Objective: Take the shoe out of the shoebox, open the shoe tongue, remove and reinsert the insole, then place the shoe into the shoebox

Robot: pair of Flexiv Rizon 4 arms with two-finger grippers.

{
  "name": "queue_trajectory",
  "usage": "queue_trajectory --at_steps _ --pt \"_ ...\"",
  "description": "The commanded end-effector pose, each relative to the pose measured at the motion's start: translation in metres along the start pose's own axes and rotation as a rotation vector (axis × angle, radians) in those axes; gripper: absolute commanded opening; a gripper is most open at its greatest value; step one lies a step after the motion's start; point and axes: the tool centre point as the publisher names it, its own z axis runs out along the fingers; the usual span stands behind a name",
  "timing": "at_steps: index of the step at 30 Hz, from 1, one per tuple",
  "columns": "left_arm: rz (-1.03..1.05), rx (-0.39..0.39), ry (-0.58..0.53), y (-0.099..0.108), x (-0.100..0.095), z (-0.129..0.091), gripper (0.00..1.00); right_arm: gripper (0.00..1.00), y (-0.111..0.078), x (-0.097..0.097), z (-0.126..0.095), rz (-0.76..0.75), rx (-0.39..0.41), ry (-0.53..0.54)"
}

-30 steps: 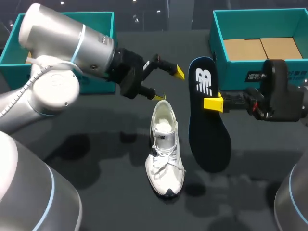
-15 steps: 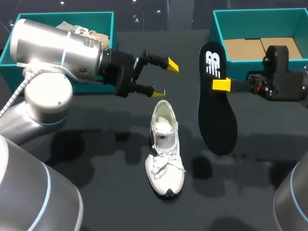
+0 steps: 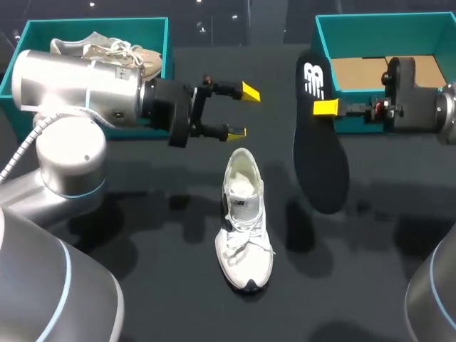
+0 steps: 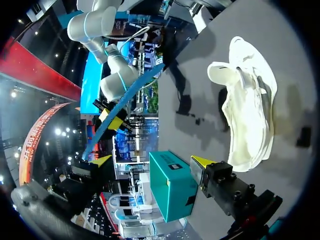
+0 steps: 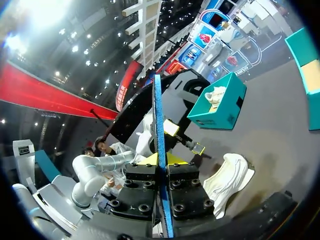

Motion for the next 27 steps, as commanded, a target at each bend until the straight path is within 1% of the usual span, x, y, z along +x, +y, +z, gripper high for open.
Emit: queue_trajectory --at_steps 1,10,11,12,13,14,15,16,18,19,27 --pt "0.021 0.016 -0.056 -0.002 0.000 -0.003 1.00 0.00 0.014 -0.024 0.012 0.004 0.027 0.023" --pt "0.022 0.016 -0.054 -0.001 0.001 -0.001 1.00 0.00 0.014 -0.024 0.012 0.004 0.027 0.023" --pt "0.023 0.015 -0.053 -0.001 0.002 0.001 1.00 0.00 0.015 -0.029 0.014 0.057 0.034 0.034" --pt "0.026 0.015 -0.056 -0.001 0.002 0.002 1.00 0.00 0.017 -0.034 0.016 0.085 0.056 -0.001" --pt "0.032 0.015 -0.061 -0.001 0.002 0.002 1.00 0.00 0.021 -0.037 0.017 0.113 0.054 0.000" --pt "0.037 0.017 -0.068 -0.001 0.001 0.003 1.00 0.00 0.024 -0.040 0.019 0.152 0.070 -0.002" --pt "0.037 0.017 -0.078 -0.001 0.001 0.004 1.00 0.00 0.028 -0.044 0.021 0.170 0.076 -0.029" --pt "0.031 0.018 -0.093 -0.001 0.000 0.004 1.00 0.00 0.031 -0.048 0.023 0.213 0.056 -0.029" --pt "0.013 0.033 -0.128 0.001 -0.003 0.006 1.00 0.00 0.034 -0.058 0.026 0.267 0.042 -0.046" --pt "0.018 0.039 -0.135 0.001 -0.005 0.007 1.00 0.00 0.035 -0.061 0.027 0.270 0.039 -0.050" --pt "0.018 0.039 -0.135 0.001 -0.005 0.007 1.00 0.00 0.035 -0.061 0.027 0.270 0.039 -0.050"
